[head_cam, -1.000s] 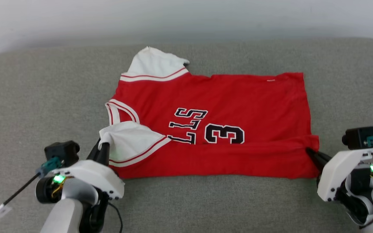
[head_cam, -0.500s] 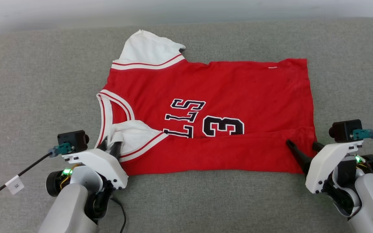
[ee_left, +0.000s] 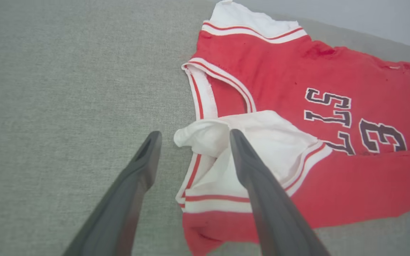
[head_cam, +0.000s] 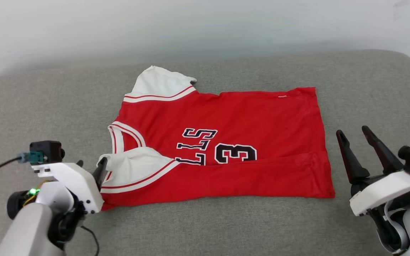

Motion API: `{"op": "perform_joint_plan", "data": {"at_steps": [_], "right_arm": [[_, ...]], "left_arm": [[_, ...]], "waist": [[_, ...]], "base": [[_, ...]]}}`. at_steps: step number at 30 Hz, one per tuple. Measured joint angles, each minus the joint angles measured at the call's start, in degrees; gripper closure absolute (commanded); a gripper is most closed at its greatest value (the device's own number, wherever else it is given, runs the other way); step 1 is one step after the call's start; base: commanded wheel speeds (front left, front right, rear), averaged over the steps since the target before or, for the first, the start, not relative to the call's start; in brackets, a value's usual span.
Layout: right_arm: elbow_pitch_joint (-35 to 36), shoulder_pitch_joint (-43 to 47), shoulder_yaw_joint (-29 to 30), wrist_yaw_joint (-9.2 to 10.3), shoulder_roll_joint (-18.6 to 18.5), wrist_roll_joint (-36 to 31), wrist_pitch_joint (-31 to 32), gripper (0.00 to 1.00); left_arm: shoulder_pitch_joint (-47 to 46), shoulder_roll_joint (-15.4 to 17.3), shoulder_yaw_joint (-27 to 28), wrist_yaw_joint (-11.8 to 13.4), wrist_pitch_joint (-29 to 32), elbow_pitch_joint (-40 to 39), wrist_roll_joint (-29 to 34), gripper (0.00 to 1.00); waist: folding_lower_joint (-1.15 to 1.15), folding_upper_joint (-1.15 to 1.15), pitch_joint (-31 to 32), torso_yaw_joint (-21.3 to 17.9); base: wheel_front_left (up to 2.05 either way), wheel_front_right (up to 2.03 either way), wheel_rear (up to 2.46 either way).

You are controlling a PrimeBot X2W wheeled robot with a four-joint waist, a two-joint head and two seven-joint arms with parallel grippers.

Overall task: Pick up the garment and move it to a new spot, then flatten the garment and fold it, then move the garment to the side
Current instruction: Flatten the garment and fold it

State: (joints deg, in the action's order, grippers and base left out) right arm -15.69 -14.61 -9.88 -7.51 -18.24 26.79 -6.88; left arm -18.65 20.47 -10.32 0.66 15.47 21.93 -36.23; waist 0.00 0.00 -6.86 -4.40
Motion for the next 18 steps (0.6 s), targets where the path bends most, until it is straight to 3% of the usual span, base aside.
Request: {"op": "perform_joint_plan", "data": {"at_steps": [1, 2, 5, 8, 13, 18], "right_arm": [[2.57, 1.22, 1.38, 0.0, 0.54, -1.63, -0.51, 0.0], [2.57, 1.22, 1.38, 0.0, 0.54, -1.63, -0.51, 0.0], [7.47, 3.64, 4.53, 0.0, 2.29, -3.98, 0.81, 0.0], [10.6, 4.55, 6.45, 0.0, 3.98, -4.93, 2.12, 0.0], [14.28, 5.26, 8.15, 0.01, 6.09, -5.89, 3.77, 0.0], [15.58, 4.99, 8.67, 0.0, 7.46, -6.06, 4.41, 0.0]], "left_arm": [[0.7, 2.36, -0.37, 0.07, 4.99, -2.97, -0.38, 0.0], [0.7, 2.36, -0.37, 0.07, 4.99, -2.97, -0.38, 0.0], [2.33, 6.67, -0.68, 0.44, 16.33, -8.78, -2.74, 0.0], [3.68, 10.11, -1.7, 2.12, 25.14, -13.06, -2.96, 0.0], [5.15, 11.65, -0.56, 5.47, 35.01, -18.6, -7.4, 0.0], [5.98, 12.68, 0.36, 8.05, 38.64, -19.9, -8.57, 0.0]], "waist": [[0.0, 0.0, 0.44, -0.64], [0.0, 0.0, 0.44, -0.64], [0.0, 0.0, 0.18, -1.71], [0.0, 0.0, -1.12, -2.23], [0.0, 0.0, -4.54, -3.21], [0.0, 0.0, -8.42, -4.38]], "base": [[0.0, 0.0, 0.0], [0.0, 0.0, 0.0], [0.0, 0.0, 0.0], [0.0, 0.0, 0.0], [0.0, 0.0, 0.0], [0.0, 0.0, 0.0]]}}
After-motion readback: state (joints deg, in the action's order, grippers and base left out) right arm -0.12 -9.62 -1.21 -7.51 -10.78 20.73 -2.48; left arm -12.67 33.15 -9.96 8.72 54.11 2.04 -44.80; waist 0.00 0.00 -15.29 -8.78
